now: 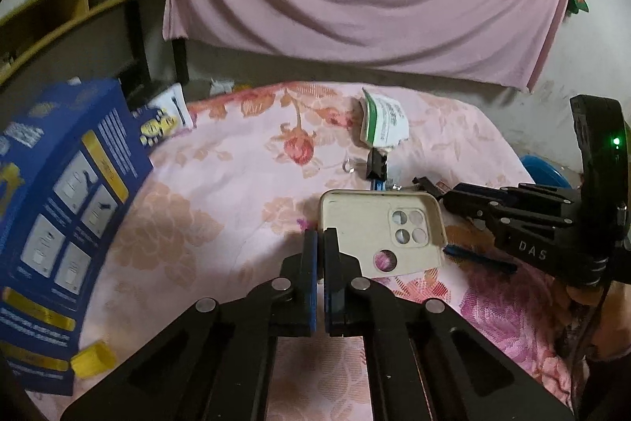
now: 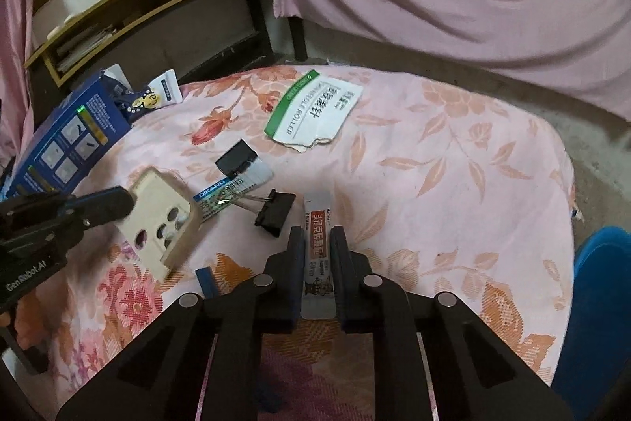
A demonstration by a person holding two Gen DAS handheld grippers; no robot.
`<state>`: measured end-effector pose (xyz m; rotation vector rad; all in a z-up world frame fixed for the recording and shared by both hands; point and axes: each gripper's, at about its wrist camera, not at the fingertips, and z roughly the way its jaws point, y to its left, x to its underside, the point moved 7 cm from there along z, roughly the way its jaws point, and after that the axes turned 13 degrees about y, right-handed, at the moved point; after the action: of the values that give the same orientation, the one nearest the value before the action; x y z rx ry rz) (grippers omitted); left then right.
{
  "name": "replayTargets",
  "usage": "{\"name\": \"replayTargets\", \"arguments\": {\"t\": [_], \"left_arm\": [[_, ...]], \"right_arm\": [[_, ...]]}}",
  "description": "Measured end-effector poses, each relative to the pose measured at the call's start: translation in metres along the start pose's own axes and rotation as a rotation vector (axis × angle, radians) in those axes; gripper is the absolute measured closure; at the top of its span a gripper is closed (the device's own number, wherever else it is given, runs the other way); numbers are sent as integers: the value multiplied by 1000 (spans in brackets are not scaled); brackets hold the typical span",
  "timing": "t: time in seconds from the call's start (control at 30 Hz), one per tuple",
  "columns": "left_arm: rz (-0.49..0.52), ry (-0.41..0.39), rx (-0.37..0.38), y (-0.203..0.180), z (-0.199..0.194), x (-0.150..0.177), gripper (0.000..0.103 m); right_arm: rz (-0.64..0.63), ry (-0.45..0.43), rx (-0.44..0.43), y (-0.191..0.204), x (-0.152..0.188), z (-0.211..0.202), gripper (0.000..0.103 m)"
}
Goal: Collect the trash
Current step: 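Grasp the beige phone case with the left tool while the right tool grasps the white sachet, then carry the phone case and sachet up and over the blue bucket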
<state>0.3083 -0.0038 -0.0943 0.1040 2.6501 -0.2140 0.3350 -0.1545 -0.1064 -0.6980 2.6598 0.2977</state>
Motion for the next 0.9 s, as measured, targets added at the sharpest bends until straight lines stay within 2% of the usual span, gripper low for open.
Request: {"name": "replayTargets", "arguments": {"t": [0.2,0.37,0.5,0.67,0.9], "left_arm": [[27,-101,-65,-5,-24,-7,102],[34,-200,-96,-14,-44,-16,102],[12,-272,-83,-22,-60,-26,102],[-34,-368,-19,-39,-86,-44,102],[20,-494,27,-91,-121,-62,102]], "right_arm": [[3,-100,20,-1,-1,-20,92],[17,-272,37,-4,0,-57,92],[18,-434,61,-7,0,-93,92],[51,-599,94,-18,6,-135,92],[115,-817,168,-44,24,-190,92]]}}
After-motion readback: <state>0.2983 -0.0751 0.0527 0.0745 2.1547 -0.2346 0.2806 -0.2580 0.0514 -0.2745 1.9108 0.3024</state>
